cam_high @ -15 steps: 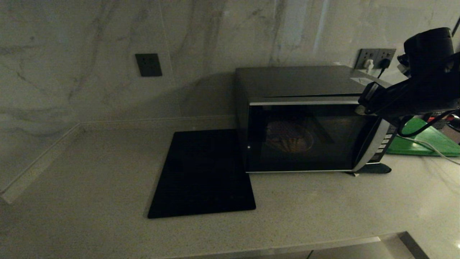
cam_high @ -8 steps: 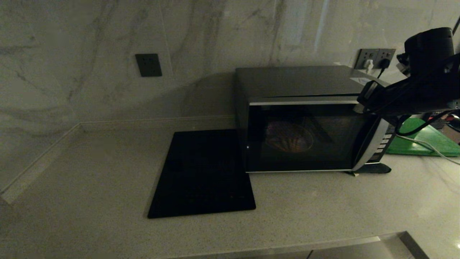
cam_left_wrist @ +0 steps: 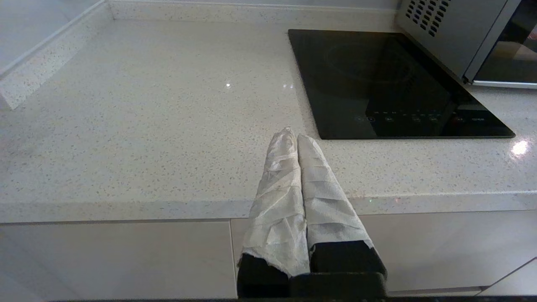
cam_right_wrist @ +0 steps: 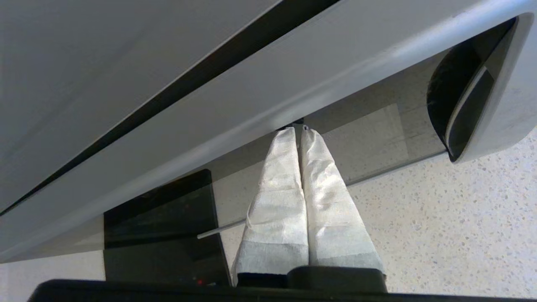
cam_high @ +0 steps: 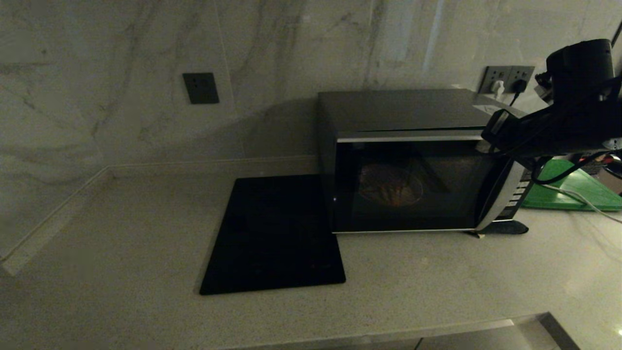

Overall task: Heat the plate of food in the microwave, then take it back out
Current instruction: Close the microwave oven

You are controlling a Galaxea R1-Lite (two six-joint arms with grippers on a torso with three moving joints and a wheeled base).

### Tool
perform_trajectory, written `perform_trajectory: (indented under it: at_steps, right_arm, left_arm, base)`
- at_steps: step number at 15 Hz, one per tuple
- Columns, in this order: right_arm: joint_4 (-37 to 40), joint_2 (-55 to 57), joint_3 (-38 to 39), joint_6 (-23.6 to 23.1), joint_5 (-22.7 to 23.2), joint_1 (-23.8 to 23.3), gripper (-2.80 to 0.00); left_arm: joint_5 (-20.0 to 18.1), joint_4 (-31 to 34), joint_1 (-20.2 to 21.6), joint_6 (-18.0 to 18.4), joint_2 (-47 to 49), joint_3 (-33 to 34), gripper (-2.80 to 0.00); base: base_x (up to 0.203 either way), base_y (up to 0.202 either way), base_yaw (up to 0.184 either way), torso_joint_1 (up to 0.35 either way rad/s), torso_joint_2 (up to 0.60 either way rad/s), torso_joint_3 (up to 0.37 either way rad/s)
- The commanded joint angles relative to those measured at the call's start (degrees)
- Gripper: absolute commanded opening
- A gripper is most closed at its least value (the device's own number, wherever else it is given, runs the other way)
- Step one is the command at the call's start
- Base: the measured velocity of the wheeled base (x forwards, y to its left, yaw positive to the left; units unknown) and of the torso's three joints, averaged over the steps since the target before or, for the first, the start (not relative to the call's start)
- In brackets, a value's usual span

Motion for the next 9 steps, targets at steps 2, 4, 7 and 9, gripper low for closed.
perform_trajectory:
  at_steps: [2,4,7,9]
  right_arm:
    - [-0.1,0.1,-0.1,0.2,0.0,0.0,-2.80]
    - [-0.1,0.1,-0.1,0.2,0.0,0.0,-2.80]
    - [-0.2,0.4,-0.1,0.2,0.4,0.0,-2.80]
    - [-1.9,0.8,0.2,0.2,1.2,0.0,-2.80]
  left_arm:
    - [0.0,0.0,0.0,-0.1,0.0,0.0,-2.80]
    - [0.0,0.0,0.0,-0.1,0.0,0.0,-2.80]
    - [0.1,0.0,0.0,-0.1,0.0,0.0,-2.80]
    - [0.1,0.0,0.0,-0.1,0.0,0.0,-2.80]
  base:
    - [0.000,0.000,0.000,0.000,0.00,0.000]
    - [0.000,0.000,0.000,0.000,0.00,0.000]
    - [0.000,0.000,0.000,0.000,0.00,0.000]
    - [0.000,0.000,0.000,0.000,0.00,0.000]
